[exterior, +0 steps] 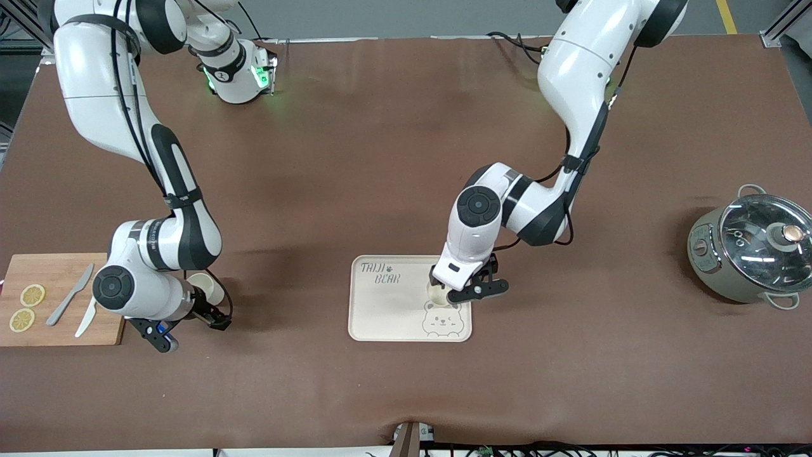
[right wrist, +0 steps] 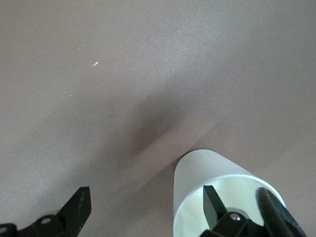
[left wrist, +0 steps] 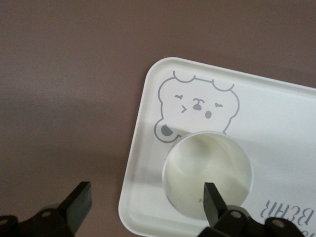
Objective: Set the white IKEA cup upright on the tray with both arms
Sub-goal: 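Open the left gripper and raise it back toward the pot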
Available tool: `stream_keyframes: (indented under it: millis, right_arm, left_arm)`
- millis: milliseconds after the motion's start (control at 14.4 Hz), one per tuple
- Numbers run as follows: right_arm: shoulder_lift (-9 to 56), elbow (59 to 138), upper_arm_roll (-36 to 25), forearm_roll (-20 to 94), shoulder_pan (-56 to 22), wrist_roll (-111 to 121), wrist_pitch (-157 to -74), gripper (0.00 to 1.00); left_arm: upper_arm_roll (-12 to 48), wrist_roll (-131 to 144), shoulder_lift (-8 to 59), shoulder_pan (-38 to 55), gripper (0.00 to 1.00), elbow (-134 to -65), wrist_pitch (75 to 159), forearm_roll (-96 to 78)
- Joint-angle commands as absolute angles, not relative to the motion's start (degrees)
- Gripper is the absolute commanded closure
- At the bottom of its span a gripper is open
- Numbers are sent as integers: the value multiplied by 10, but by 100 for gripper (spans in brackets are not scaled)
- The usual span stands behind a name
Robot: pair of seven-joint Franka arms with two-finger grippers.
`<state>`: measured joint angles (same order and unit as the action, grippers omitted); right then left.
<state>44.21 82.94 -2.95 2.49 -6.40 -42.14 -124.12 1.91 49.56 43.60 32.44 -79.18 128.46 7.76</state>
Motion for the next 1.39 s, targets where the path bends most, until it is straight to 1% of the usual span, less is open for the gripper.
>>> stream_keyframes:
  millis: [0, 139, 208, 278, 417, 486, 625, 694, 764, 903, 972, 1111, 1319]
  right_arm:
    - [439, 838, -35, 19, -69, -433, -1247, 0]
    - [438, 839, -35, 19, -69, -433, -1247, 0]
    - [438, 839, -35, 19, -69, -433, -1246, 4]
    - [437, 839, -35, 19, -68, -433, -1245, 16]
    - [437, 839, -35, 20, -67, -433, -1245, 28]
    - [437, 839, -35, 20, -66, -433, -1244, 32]
    - [437, 839, -35, 20, -63, -434, -1244, 50]
    - [436, 839, -35, 20, -62, -433, -1243, 56]
    - [436, 839, -35, 20, -62, -434, -1242, 64]
    - [436, 839, -35, 21, -62, -434, -1242, 76]
    - [436, 839, -35, 21, -62, -434, -1242, 81]
    - [435, 839, -35, 21, -61, -434, -1240, 85]
    - [435, 839, -35, 22, -59, -434, -1238, 89]
  left_arm:
    - [14, 507, 396, 323, 0, -797, 1231, 88]
    - [13, 499, 375, 316, 0, -801, 1186, 89]
    - [11, 490, 358, 308, 0, -804, 1154, 90]
    - [12, 475, 341, 295, 0, -805, 1114, 91]
    - [14, 401, 299, 262, 0, -805, 1032, 86]
    - [15, 372, 281, 245, 0, -807, 1017, 85]
    - [15, 322, 256, 212, 0, -807, 1002, 70]
    - [15, 296, 244, 195, 0, -808, 1000, 63]
    - [15, 274, 234, 176, 0, -809, 991, 61]
    - [15, 239, 216, 143, 0, -811, 977, 55]
    - [16, 233, 198, 123, 0, -819, 976, 50]
    - [26, 196, 170, 86, 0, -824, 976, 35]
    - [89, 143, 128, 11, 0, -852, 969, 32]
